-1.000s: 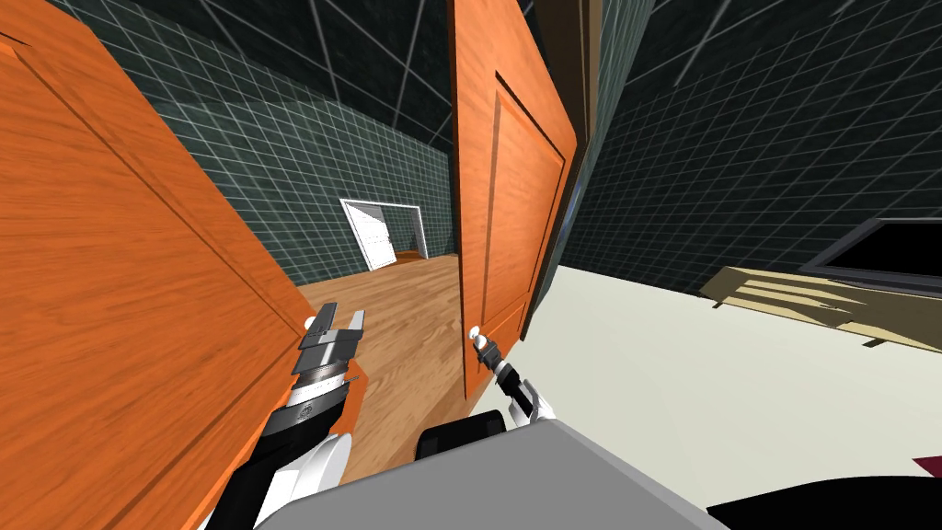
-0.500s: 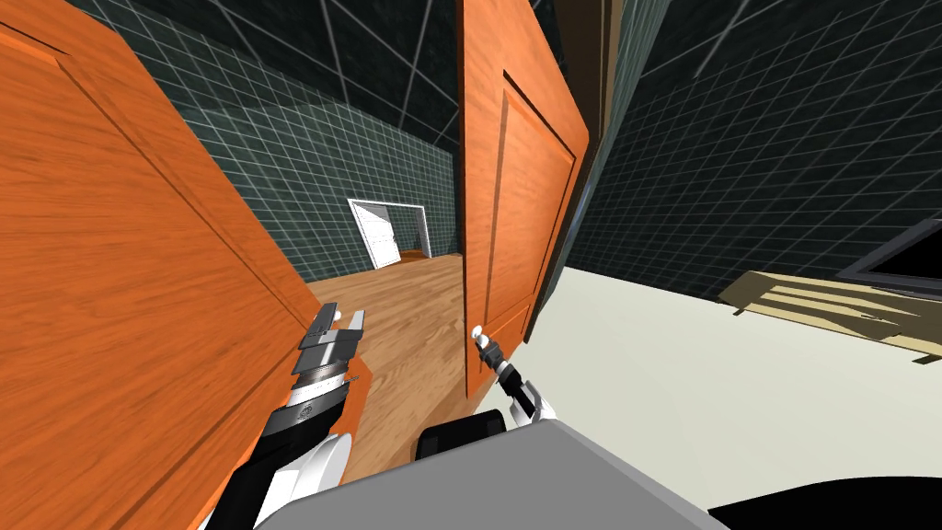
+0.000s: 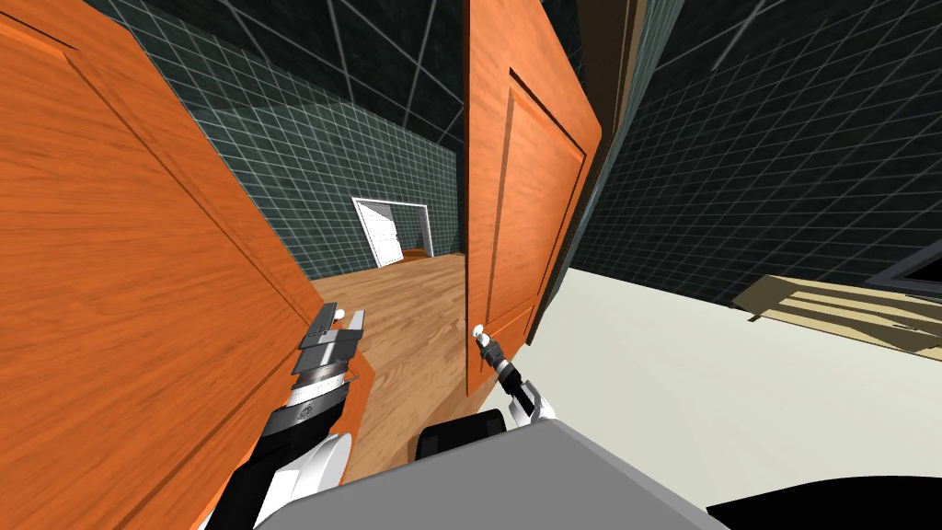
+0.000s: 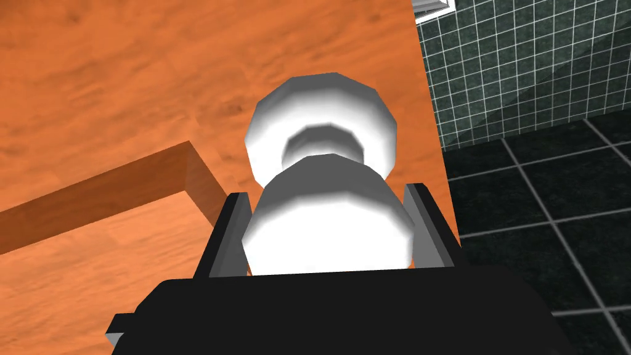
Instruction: Push the door open
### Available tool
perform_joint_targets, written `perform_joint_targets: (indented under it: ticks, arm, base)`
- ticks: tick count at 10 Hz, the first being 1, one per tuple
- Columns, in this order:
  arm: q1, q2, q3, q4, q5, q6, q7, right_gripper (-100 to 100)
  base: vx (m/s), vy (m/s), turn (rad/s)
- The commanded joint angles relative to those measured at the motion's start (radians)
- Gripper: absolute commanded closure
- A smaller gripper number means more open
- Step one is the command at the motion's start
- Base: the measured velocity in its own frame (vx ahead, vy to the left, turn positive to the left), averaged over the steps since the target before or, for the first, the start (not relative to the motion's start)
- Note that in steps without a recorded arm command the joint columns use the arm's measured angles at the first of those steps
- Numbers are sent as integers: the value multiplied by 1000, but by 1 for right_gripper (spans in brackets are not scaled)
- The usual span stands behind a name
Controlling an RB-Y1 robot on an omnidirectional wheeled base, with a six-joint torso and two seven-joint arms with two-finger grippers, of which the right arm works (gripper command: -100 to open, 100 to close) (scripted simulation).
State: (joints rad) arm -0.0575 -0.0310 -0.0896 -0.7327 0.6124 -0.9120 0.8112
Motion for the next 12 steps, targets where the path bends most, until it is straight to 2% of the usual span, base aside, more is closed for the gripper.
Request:
perform_joint_targets:
  ticks: [1, 2, 3, 4, 5, 7, 8, 9, 10, 11, 12]
  arm:
    - [-3, -12, -9, -14, -24, 1, -40, 100]
    - [-3, -14, -9, -14, -47, 1, -65, 100]
    - [-3, -14, -9, -14, -47, 1, -78, 100]
    - [-4, -17, -9, -13, -70, 1, -117, 100]
    - [-4, -17, -9, -13, -70, 1, -117, 100]
    - [-5, -22, -10, -13, -117, 1, -185, 100]
    - [-5, -22, -10, -13, -117, 1, -195, 100]
    - [-5, -24, -10, -12, -144, 1, -225, 100]
    - [-5, -24, -10, -12, -144, 1, -236, 100]
    - [-6, -26, -10, -12, -171, 1, -268, 100]
    - [-6, -26, -10, -12, -171, 1, -277, 100]
  base:
    - [14, 4, 50]
    - [33, 8, 107]
    - [25, 7, 34]
    - [24, 9, 49]
    - [30, 9, 39]
    - [36, 12, 74]
    - [39, 3, 43]
    - [34, 0, 74]
    - [29, -1, 28]
    - [45, 0, 53]
    - [38, -2, 35]
